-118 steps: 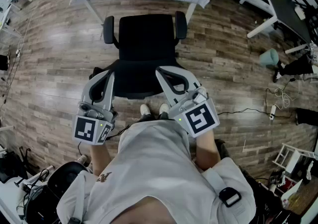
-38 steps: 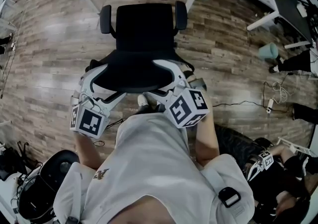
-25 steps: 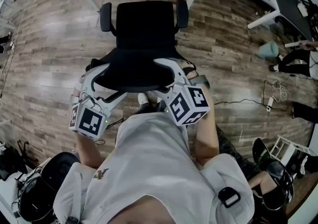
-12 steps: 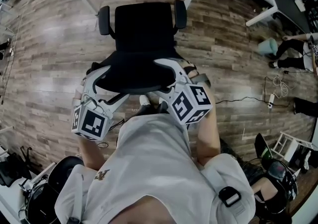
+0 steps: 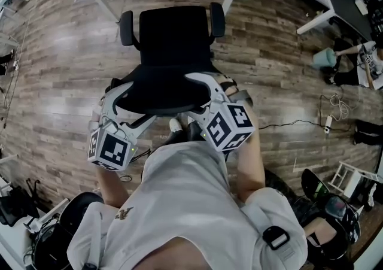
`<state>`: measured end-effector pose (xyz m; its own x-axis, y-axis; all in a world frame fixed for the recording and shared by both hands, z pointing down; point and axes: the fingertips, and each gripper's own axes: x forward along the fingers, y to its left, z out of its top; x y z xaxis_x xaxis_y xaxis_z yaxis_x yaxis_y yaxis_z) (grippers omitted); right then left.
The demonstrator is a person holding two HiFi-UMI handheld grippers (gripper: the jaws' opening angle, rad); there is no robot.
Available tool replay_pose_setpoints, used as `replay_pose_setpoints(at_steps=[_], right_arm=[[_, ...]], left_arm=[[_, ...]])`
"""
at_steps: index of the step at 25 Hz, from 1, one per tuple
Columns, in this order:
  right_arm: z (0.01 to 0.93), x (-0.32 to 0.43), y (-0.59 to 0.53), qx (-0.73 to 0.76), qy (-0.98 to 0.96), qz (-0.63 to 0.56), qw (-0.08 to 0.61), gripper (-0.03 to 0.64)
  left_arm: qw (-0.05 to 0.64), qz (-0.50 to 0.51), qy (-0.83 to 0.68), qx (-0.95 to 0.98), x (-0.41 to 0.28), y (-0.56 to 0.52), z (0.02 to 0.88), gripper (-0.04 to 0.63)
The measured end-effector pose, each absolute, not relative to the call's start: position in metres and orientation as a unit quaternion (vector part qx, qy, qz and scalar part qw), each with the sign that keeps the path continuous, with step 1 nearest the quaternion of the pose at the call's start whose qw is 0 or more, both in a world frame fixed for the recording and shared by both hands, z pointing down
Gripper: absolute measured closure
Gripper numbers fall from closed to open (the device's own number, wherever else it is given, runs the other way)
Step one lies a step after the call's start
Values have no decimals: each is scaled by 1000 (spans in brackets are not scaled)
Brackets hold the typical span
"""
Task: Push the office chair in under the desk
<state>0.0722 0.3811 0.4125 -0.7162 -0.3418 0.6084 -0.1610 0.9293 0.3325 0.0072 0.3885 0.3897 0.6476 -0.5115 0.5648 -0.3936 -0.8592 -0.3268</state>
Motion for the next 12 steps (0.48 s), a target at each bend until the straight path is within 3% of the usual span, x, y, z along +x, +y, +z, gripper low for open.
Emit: replay_pose_setpoints(at_steps=[12], right_arm=[[413, 83, 354, 127, -916, -138, 355, 275]], left_arm=[[86, -340, 260, -900, 18, 362, 390, 206]])
